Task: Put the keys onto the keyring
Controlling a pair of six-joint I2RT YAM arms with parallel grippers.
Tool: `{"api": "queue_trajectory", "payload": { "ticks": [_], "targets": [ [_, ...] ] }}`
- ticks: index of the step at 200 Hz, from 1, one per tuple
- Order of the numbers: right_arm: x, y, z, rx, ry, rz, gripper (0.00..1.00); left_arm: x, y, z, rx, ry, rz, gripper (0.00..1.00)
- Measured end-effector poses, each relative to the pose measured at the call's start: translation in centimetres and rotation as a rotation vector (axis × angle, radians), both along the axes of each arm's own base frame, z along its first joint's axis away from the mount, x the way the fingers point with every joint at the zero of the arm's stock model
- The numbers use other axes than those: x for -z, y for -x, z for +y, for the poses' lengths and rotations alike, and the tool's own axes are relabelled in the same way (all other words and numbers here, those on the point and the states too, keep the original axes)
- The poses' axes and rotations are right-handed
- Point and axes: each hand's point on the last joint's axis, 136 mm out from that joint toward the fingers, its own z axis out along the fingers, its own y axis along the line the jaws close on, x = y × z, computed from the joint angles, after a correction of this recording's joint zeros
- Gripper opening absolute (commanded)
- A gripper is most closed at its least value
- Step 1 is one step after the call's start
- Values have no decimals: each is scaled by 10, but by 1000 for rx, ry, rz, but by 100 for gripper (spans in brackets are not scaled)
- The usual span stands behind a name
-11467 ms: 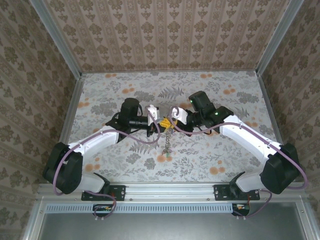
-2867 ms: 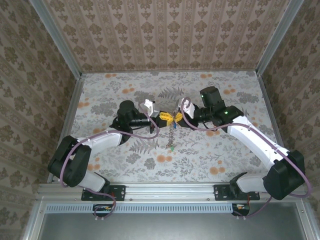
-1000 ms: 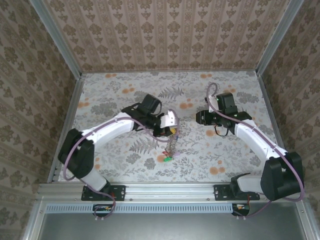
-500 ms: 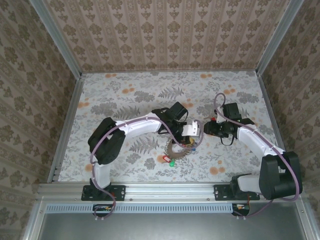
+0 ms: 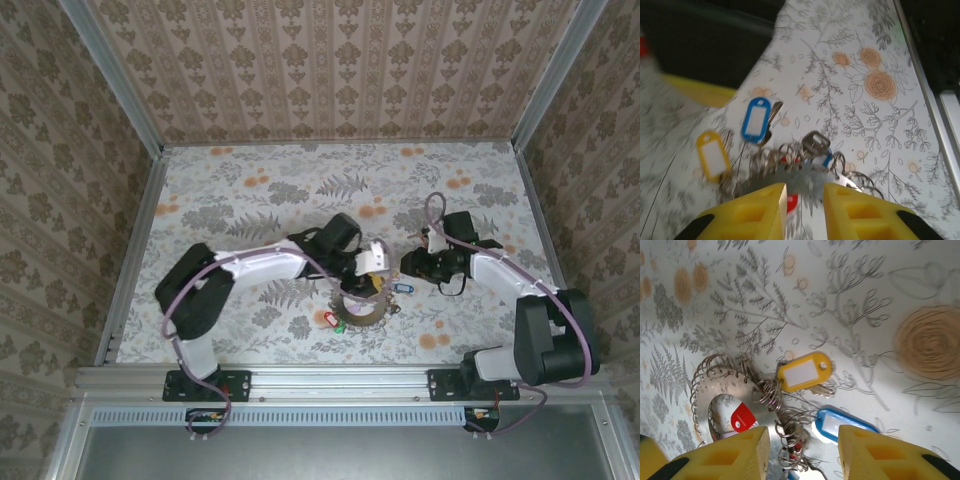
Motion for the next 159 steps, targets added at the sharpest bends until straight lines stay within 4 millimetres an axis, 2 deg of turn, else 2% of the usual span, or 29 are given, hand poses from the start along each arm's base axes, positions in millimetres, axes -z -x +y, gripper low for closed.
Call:
{"api": "queue_trajectory", "payload": {
  "ticks": [24, 44, 83, 121, 159],
  "targets": [
    [18, 12, 21, -76, -5, 65, 43, -14, -11, 26, -166, 62, 31, 27],
    [29, 20, 32, -120, 4, 101, 43, -11, -6, 40, -243, 68, 76, 27],
    [36, 24, 39, -146, 9, 122, 42, 16, 4, 56, -334, 7, 179, 21],
    [38, 23, 43, -159, 2, 116, 41, 38, -2, 56, -387, -41, 231, 7],
    [37, 25, 49, -175, -3, 115, 39, 70, -9, 58, -436, -119, 285, 1]
  ]
}}
